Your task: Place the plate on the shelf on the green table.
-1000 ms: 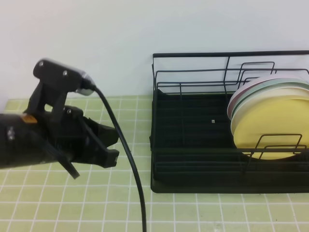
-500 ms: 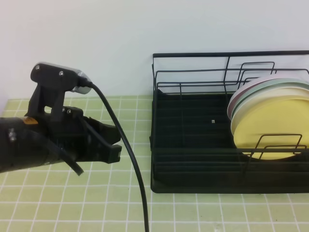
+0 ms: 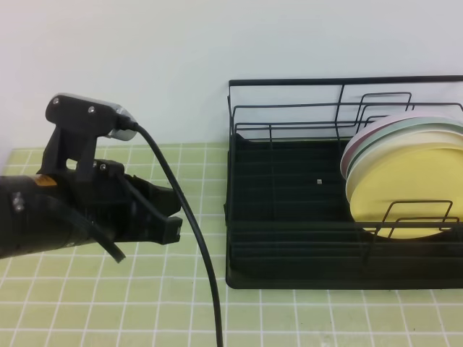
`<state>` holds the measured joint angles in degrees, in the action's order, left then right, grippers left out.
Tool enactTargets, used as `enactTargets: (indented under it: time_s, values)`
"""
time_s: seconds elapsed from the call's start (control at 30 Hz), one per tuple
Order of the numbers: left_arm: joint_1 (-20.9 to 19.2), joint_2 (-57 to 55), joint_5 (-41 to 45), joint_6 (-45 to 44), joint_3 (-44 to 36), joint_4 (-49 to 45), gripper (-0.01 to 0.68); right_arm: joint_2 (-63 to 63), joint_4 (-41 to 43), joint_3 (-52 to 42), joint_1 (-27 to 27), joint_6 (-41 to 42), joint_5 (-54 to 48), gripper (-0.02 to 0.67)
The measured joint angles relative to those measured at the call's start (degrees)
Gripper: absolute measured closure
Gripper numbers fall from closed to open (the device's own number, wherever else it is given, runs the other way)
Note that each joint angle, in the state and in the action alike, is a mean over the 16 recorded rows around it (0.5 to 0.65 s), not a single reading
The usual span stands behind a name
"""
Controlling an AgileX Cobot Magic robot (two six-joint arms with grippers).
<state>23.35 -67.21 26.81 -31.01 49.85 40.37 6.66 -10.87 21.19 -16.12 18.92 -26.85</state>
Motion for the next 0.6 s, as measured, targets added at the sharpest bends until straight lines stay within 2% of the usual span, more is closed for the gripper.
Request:
enactTargets:
  time_s: [0.37, 0.6]
  values:
    - [0.00, 1.16, -0.17, 2.21, -0.11, -3.14, 0.675, 0.00, 0.00, 0.00, 0.00, -0.11, -0.10, 0.651]
    - [0.00, 5.43, -3.36, 18.64, -1.88, -17.91, 0.675, 0.00, 0.00, 0.00, 0.00, -0.15, -0.13, 0.651]
